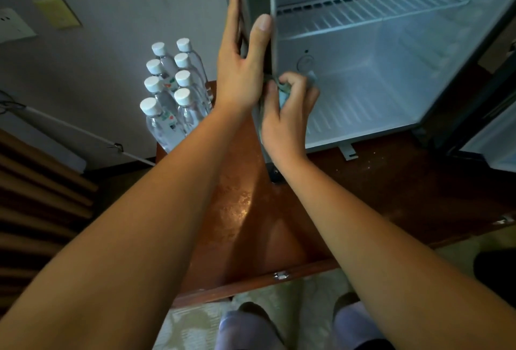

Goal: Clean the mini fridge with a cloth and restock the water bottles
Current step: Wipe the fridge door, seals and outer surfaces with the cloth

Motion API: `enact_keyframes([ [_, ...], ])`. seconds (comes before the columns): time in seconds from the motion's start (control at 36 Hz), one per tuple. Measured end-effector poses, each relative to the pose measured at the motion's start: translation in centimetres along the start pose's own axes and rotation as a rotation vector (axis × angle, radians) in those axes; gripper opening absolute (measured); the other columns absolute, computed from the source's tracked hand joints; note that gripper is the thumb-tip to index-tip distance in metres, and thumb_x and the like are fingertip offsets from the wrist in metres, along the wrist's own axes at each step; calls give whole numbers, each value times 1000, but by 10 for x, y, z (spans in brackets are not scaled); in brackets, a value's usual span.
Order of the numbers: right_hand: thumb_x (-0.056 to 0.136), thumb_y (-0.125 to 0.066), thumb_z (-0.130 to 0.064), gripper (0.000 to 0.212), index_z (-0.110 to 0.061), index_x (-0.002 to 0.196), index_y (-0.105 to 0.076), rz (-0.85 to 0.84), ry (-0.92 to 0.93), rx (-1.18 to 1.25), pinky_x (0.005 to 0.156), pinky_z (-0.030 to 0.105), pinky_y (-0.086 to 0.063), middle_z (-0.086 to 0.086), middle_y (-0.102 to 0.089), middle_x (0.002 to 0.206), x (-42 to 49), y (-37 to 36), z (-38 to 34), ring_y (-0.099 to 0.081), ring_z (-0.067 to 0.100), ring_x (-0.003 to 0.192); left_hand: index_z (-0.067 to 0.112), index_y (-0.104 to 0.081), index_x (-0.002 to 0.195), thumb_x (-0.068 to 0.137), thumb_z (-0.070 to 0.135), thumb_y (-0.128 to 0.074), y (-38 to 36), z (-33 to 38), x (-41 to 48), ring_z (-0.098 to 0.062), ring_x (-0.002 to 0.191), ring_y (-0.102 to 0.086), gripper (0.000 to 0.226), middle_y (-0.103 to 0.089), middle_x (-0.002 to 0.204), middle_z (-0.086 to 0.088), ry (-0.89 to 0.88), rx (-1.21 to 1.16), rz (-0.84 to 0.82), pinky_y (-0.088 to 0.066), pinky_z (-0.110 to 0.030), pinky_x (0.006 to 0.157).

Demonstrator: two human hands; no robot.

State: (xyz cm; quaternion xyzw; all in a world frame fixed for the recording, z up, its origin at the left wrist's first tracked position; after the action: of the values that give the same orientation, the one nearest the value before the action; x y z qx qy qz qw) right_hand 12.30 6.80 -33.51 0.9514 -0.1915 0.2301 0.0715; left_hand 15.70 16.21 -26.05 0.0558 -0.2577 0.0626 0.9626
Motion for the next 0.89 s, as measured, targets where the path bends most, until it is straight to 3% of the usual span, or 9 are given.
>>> enact_keyframes([
  [0.17,100,-60,-25,22,-12,114,-52,-146,-55,-95,92,39,-50,12,-37,122,-32,-1,45,-53,29,107,16,-23,161,92,62,-59,6,-18,-18,-21,148,-37,90,-38,160,-8,80,50,23,-38,-48,117],
  [0.28,99,-61,-28,24,-13,115,-51,-214,-133,-166,94,30,-46,13,-36,124,-46,3,67,-51,29,110,14,-24,160,95,49,-64,5,-33,-33,-18,145,-41,84,-40,159,-6,125,60,-34,-40,-47,116],
  [0.36,100,-60,-27,20,-16,113,-50,-208,-108,-140,94,33,-47,10,-36,124,-39,3,64,-51,27,109,12,-27,159,95,48,-62,9,-45,-41,-18,146,-40,81,-41,159,-6,135,81,-11,-39,-46,117],
  [0.47,100,-54,-34,13,-27,109,-47,-53,-50,-61,85,23,-42,4,-38,120,-23,2,39,-50,18,106,7,-34,156,96,45,-61,8,-51,-45,-17,142,-46,77,-48,154,-7,128,68,14,-41,-44,116],
  [0.56,98,-54,-37,16,-28,110,-48,-17,27,-65,89,39,-49,2,-38,120,-19,1,28,-53,24,107,5,-37,154,96,42,-62,8,-51,-46,-15,140,-48,74,-51,152,-8,136,57,13,-42,-43,115],
  [0.67,98,-62,-26,20,-15,113,-53,-192,-3,-180,98,49,-48,8,-40,122,-38,5,62,-53,29,109,7,-39,154,96,41,-65,13,-54,-49,-17,142,-46,72,-50,152,-8,171,52,15,-41,-42,116],
  [0.75,99,-63,-24,21,-13,115,-54,-297,-57,-288,102,44,-47,11,-39,125,-50,12,87,-50,31,115,9,-41,153,96,39,-66,15,-53,-50,-16,141,-47,69,-51,152,-6,202,47,20,-42,-42,115],
  [0.83,100,-59,-25,22,-12,118,-53,-234,-139,-241,92,27,-42,11,-37,125,-39,20,81,-52,31,113,8,-42,152,96,37,-67,15,-48,-51,-16,139,-49,68,-53,150,-5,210,41,13,-43,-42,114],
  [0.89,101,-57,-25,22,-10,117,-52,-161,-138,-186,88,24,-42,11,-38,124,-25,20,64,-52,30,112,7,-41,152,97,35,-66,15,-42,-51,-15,139,-49,67,-52,150,-6,206,58,8,-43,-42,115],
])
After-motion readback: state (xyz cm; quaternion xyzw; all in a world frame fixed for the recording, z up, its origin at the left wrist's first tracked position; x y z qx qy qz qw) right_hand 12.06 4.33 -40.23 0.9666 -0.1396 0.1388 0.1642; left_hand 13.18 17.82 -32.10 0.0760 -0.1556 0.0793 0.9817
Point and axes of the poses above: each hand's wrist, its own x-axis towards the middle knuckle, its own y-axis out of the back of the hand, z = x × y, the point moved 6 cm from there along x, towards the middle knuckle
